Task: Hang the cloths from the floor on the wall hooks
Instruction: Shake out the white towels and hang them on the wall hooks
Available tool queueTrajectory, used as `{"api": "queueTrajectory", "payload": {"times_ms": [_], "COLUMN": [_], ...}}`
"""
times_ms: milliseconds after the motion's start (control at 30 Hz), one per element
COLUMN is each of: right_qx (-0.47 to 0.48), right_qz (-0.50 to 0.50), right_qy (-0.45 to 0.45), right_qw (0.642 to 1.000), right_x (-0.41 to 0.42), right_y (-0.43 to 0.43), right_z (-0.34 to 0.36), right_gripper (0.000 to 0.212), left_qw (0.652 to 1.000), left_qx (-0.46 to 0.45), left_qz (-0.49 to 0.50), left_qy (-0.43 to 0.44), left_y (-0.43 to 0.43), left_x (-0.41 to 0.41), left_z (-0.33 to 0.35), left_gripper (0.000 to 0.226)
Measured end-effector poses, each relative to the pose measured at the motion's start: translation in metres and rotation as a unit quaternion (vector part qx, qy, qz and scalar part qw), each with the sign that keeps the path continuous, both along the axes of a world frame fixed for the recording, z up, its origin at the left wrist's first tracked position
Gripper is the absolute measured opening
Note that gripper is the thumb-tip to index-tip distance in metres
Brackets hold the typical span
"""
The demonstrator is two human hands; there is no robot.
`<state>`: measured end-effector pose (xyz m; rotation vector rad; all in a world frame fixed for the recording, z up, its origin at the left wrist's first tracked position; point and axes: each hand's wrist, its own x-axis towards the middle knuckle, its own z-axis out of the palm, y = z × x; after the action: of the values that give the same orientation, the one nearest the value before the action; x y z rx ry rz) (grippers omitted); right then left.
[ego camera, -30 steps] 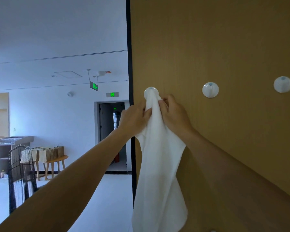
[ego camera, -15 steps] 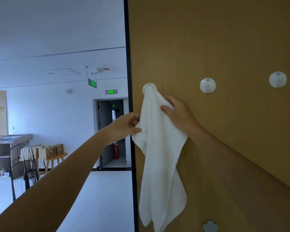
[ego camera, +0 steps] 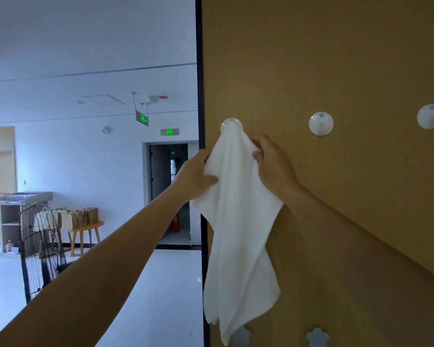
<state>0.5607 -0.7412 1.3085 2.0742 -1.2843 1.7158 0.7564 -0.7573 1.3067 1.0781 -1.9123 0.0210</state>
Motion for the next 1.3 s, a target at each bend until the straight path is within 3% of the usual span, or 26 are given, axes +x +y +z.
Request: {"api": "queueTrajectory", "payload": {"times_ms": [133,233,333,433,633,867,1300], "right_qx": [-0.037,-0.012,0.027,0.035,-0.023,-0.054,0.02], "right_qz": [-0.018,0.024,0.031,0.017,-0.046,-0.134,-0.213], "right_qy": [0.01,0.002,0.058,0.082,0.097,0.117,0.2], "right_qw": [0.999,1.0,0.997,0.996,0.994,0.983,0.956], "right_x": [0.003,0.01,0.014,0.011,0.013,0.013,0.009], "right_y": [0.003,0.008,0.007,0.004,0.01,0.014,0.066], "right_z": [-0.002,-0.004,-0.01,-0.017,-0.028,-0.036,-0.093], "right_gripper": [0.032,0.044,0.06,0.064,0.06,0.061,0.067], "left_qw": [0.998,0.989,0.99,0.992,0.983,0.967,0.956], "left_qx": [-0.046,-0.105,-0.106,-0.089,-0.18,-0.244,-0.217], "left_qz": [-0.023,-0.087,-0.086,-0.083,-0.002,0.012,0.114], "left_qy": [0.038,0.057,0.018,0.017,-0.042,-0.074,-0.163], "left_y": [0.0,0.004,0.003,0.0,-0.008,-0.012,0.05], "left_x": [0.005,-0.006,-0.018,-0.021,-0.009,0.002,0.009], "left_z": [-0.003,-0.001,-0.004,-0.017,-0.042,-0.059,-0.105], "left_gripper": [0.046,0.046,0.055,0.058,0.067,0.064,0.065]}}
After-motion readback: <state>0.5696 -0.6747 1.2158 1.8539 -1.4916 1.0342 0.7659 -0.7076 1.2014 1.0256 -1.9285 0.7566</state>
